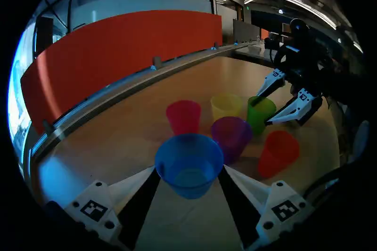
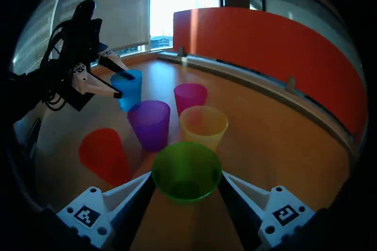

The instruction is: Pour water

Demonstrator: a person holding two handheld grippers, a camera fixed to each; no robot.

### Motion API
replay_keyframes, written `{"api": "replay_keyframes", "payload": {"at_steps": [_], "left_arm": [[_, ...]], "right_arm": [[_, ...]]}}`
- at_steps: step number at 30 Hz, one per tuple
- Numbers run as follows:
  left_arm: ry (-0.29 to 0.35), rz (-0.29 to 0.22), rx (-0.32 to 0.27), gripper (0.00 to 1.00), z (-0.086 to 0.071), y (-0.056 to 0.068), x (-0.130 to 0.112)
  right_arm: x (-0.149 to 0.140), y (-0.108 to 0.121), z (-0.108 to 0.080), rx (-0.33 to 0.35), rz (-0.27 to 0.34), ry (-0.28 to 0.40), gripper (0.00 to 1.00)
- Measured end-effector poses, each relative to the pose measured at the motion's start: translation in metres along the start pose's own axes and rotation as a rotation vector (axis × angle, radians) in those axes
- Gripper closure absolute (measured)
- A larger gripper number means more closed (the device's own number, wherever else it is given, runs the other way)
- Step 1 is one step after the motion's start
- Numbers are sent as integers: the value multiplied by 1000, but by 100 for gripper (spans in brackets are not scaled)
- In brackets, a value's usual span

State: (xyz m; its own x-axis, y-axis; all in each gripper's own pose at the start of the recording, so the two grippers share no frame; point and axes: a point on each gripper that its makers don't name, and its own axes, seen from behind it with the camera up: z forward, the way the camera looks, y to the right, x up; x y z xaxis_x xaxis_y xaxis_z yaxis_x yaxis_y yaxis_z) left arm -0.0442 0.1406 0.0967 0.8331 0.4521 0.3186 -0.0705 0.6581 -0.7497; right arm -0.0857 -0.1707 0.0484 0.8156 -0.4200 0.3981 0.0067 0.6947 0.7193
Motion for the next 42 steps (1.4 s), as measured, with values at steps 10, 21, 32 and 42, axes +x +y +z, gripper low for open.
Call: {"api": "replay_keyframes", "payload": {"at_steps": [10,21,32,42], "left_arm": [[21,-6,2,16,-7,2,8],[89,-5,9,16,-38,12,40],[179,6,13,16,-80,26,81],[264,-1,19,16,-110,33,113]], "right_arm": [[14,0,-14,-2,-1,33,9],[66,-9,-58,-9,-16,117,9],[121,-30,-99,-1,-53,195,9],[158,-44,-120,15,-63,278,9]]}}
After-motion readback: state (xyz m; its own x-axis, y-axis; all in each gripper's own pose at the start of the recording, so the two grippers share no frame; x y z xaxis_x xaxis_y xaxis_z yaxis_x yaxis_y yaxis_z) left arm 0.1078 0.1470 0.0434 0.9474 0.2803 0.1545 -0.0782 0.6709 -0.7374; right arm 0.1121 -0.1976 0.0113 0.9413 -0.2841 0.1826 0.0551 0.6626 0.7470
